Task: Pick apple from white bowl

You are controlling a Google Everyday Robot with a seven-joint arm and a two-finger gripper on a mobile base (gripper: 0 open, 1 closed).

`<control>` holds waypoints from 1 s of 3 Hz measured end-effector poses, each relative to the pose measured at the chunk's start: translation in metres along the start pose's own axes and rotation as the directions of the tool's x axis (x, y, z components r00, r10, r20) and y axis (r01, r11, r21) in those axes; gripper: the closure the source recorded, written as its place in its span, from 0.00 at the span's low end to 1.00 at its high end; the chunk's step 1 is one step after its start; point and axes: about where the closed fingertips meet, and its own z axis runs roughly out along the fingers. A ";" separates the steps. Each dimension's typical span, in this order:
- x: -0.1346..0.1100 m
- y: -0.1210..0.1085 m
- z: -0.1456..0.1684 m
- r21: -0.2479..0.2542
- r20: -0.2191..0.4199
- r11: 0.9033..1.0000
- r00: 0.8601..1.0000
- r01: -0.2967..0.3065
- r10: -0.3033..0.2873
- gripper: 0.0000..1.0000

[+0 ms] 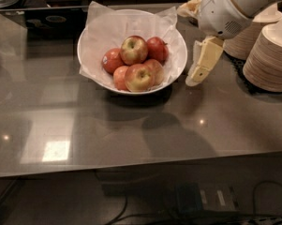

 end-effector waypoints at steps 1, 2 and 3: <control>-0.001 -0.002 0.000 0.002 0.003 1.000 1.000 0.002 -0.002 0.00; -0.003 -0.002 0.001 0.015 0.021 1.000 1.000 0.002 -0.003 0.00; -0.013 -0.019 0.014 0.051 0.113 0.999 0.993 0.016 -0.022 0.00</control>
Offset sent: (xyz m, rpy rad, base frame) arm 0.0025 0.0018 0.0016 0.0460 -0.0263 -0.0024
